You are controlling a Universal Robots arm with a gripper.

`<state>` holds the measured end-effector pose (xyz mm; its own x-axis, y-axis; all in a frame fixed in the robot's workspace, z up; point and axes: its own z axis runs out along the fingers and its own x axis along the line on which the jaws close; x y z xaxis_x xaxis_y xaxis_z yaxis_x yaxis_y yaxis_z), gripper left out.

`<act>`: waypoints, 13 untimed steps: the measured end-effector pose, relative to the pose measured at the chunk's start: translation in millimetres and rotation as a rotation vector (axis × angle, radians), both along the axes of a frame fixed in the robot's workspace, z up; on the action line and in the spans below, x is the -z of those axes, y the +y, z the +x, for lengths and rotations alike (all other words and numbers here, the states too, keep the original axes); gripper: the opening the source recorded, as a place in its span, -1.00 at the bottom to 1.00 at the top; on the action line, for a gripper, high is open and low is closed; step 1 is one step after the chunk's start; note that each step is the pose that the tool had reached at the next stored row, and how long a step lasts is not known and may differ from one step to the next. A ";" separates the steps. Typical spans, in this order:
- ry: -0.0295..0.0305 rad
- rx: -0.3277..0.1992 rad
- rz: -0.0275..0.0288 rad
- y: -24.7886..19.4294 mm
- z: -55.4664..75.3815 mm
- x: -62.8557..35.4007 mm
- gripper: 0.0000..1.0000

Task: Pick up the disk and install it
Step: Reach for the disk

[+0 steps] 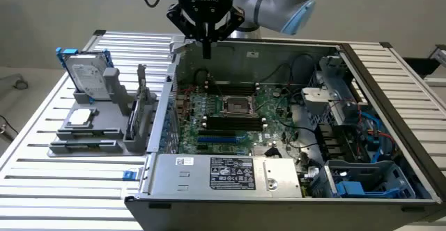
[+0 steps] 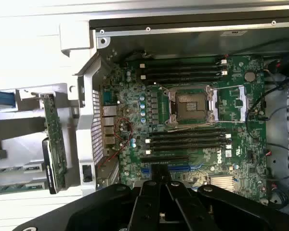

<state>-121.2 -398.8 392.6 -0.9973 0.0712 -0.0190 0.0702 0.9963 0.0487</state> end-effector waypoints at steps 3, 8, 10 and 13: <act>0.0000 0.000 0.0001 0.0 0.0 0.0 -0.79; 0.0000 0.000 0.0000 0.0 -0.3 0.0 -0.79; 0.0002 0.000 0.0000 1.0 -5.1 0.0 -0.79; 0.0006 0.000 -0.0001 5.0 -17.2 0.0 -0.79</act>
